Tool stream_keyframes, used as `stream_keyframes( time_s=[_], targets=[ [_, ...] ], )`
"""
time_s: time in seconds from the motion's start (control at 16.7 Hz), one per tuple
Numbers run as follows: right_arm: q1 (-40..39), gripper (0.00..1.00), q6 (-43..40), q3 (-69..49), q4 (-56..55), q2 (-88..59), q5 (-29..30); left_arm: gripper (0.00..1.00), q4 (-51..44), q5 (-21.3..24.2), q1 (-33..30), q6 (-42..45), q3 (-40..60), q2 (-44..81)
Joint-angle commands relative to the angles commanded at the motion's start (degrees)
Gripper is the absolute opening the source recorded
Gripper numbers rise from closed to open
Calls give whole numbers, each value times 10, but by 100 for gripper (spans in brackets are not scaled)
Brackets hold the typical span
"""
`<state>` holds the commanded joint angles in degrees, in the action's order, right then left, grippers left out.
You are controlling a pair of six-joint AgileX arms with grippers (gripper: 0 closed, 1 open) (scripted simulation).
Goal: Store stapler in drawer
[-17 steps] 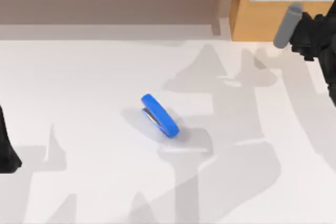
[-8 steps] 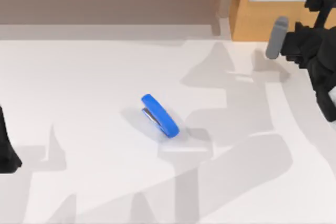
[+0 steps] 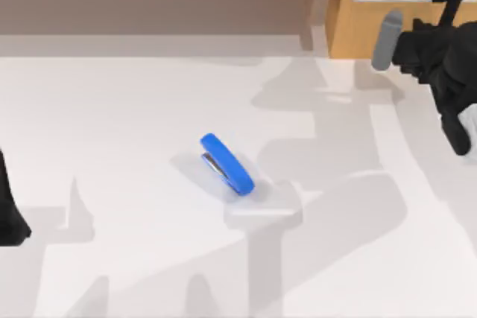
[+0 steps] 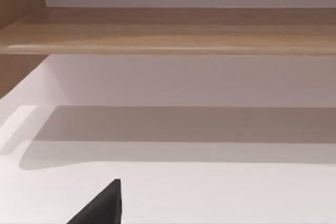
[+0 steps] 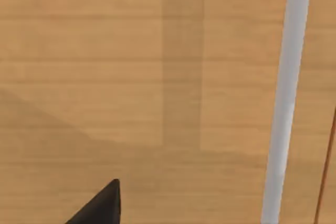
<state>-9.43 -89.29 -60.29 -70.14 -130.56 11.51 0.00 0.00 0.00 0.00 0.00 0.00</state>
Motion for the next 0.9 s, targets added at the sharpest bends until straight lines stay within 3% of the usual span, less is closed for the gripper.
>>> stream_keyframes(
  time_s=[0.24,0.9],
  targets=[
    [0,100,0,-5,3,-2,0,100,0,0,0,0,0,0],
    [0,17,0,-5,3,-2,0,100,0,0,0,0,0,0]
  ],
)
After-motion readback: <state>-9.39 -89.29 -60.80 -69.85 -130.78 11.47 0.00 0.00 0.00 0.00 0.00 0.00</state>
